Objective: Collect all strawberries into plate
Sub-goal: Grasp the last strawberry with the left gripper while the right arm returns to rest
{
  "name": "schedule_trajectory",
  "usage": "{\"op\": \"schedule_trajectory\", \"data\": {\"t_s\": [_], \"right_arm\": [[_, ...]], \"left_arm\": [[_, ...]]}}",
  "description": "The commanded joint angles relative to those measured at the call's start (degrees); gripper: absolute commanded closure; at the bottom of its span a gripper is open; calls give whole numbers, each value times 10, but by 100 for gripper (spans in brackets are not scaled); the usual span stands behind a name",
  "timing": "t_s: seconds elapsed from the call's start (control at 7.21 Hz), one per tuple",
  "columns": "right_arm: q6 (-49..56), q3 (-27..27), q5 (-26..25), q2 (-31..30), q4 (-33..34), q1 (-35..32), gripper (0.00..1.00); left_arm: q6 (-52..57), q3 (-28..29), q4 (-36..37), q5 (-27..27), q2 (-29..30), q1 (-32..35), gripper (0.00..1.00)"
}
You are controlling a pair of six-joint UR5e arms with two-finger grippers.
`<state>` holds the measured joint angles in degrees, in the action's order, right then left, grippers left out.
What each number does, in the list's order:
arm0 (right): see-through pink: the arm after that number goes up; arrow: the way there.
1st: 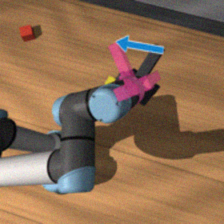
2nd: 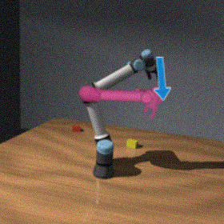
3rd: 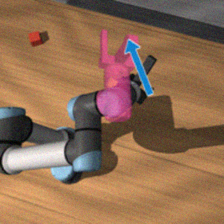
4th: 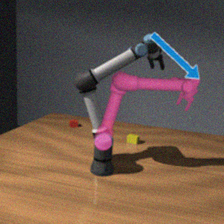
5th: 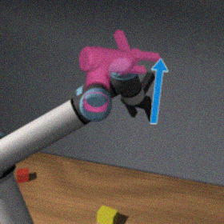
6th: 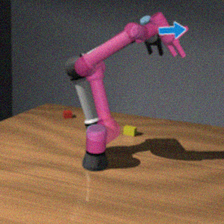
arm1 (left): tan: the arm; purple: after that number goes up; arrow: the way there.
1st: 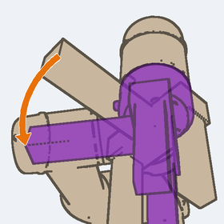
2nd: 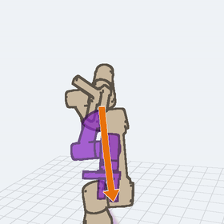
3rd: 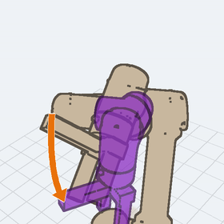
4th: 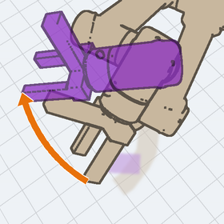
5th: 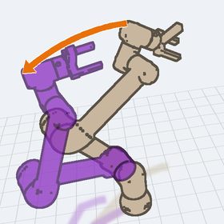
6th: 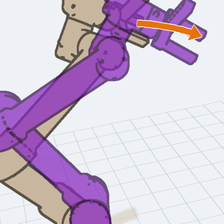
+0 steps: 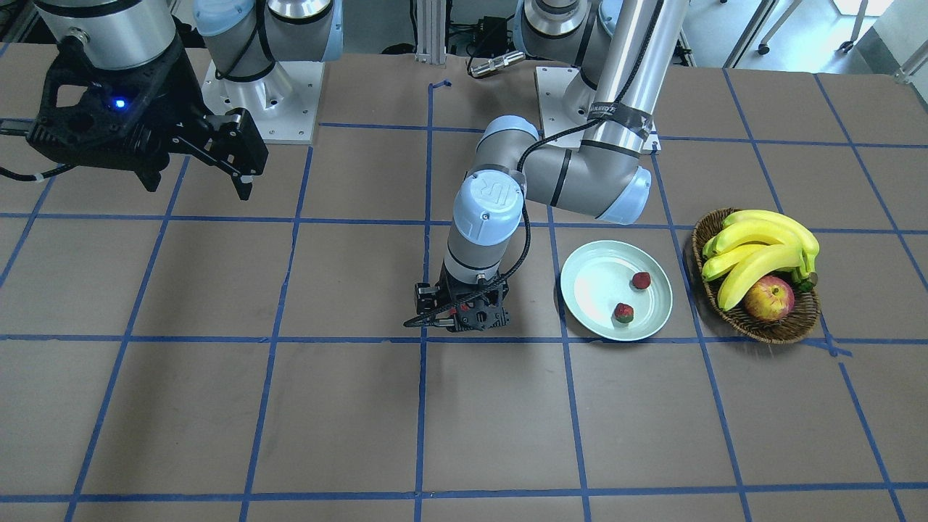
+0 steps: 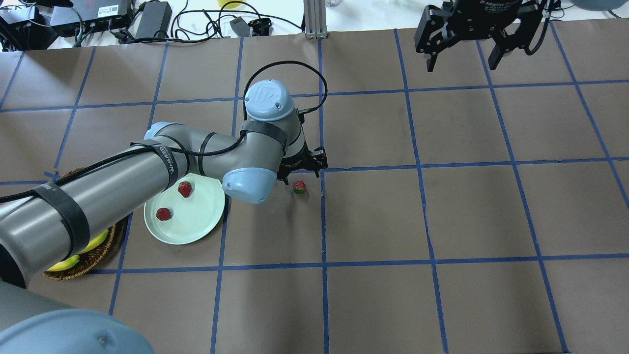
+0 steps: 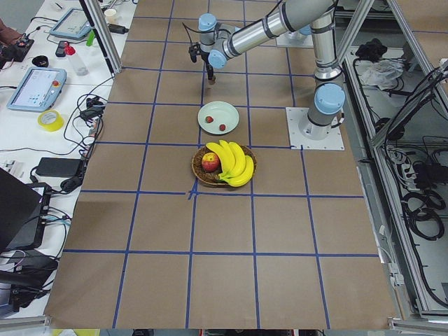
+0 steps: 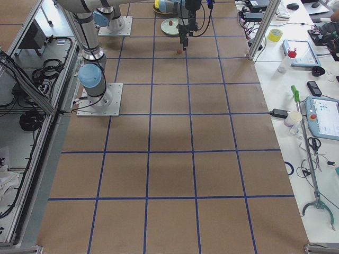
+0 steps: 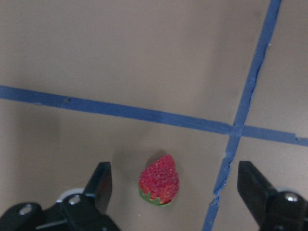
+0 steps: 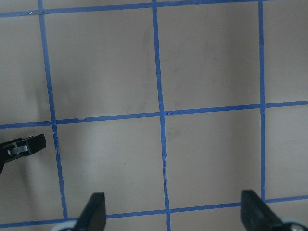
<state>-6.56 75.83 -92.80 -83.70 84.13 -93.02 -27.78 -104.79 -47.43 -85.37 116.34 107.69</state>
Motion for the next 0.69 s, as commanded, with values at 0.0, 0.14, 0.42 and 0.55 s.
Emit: {"op": "schedule_trajectory", "data": {"t_s": [0.0, 0.14, 0.42, 0.55], "right_arm": [[0, -13, 0, -1, 0, 0, 0], [0, -19, 0, -1, -2, 0, 0], [1, -22, 2, -1, -21, -8, 0], [0, -21, 5, -1, -26, -11, 0]], "left_arm": [[21, -9, -2, -3, 5, 2, 53], [24, -9, -6, -3, 6, 2, 64], [53, -14, -6, -5, -7, 2, 100], [73, -15, -6, -8, -9, 2, 100]]}}
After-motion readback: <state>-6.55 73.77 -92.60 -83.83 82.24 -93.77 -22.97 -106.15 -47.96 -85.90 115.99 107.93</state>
